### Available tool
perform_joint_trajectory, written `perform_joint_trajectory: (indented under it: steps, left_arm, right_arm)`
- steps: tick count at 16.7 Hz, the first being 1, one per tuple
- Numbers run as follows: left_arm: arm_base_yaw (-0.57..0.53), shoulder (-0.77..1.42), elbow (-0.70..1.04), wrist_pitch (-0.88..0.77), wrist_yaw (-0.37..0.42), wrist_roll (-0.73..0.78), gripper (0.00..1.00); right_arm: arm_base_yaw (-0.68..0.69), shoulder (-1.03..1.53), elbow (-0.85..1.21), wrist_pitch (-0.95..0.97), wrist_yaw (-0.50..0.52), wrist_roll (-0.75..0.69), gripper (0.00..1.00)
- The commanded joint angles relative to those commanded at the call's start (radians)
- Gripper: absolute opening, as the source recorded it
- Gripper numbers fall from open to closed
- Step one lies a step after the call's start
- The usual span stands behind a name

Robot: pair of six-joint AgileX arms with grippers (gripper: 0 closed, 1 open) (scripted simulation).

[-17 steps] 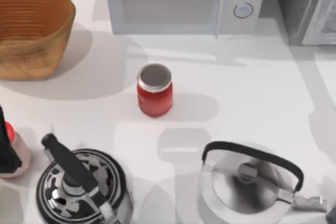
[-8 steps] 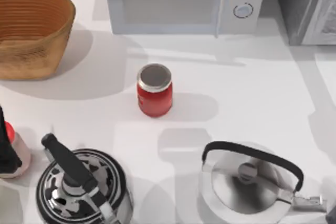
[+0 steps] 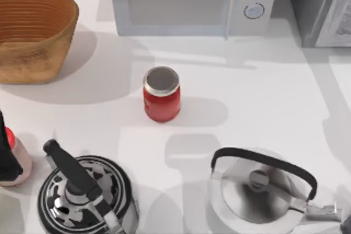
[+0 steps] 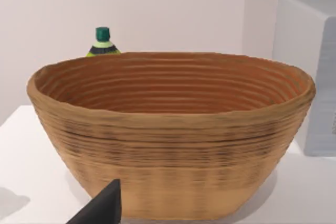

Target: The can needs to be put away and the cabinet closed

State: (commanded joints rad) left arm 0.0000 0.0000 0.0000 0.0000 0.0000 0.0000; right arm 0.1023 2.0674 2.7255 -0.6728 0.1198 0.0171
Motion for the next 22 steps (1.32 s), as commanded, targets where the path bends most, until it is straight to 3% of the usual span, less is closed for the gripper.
perform_joint_trajectory:
  steps: [4,8,18,22]
  left_arm:
    - [0.000,0.000,0.000,0.000,0.000,0.000,1.00]
    - [0.000,0.000,0.000,0.000,0.000,0.000,1.00]
    - [0.000,0.000,0.000,0.000,0.000,0.000,1.00]
    - [0.000,0.000,0.000,0.000,0.000,0.000,1.00]
  right_arm:
    - [-0.006,-0.133,-0.181,0.041,-0.010,-0.009,1.00]
    - [-0.018,-0.395,-0.527,0.123,-0.026,-0.014,1.00]
    - [-0.054,-1.357,-1.875,0.449,-0.087,0.004,1.00]
    - [-0.070,-1.705,-2.318,0.566,-0.108,0.004,1.00]
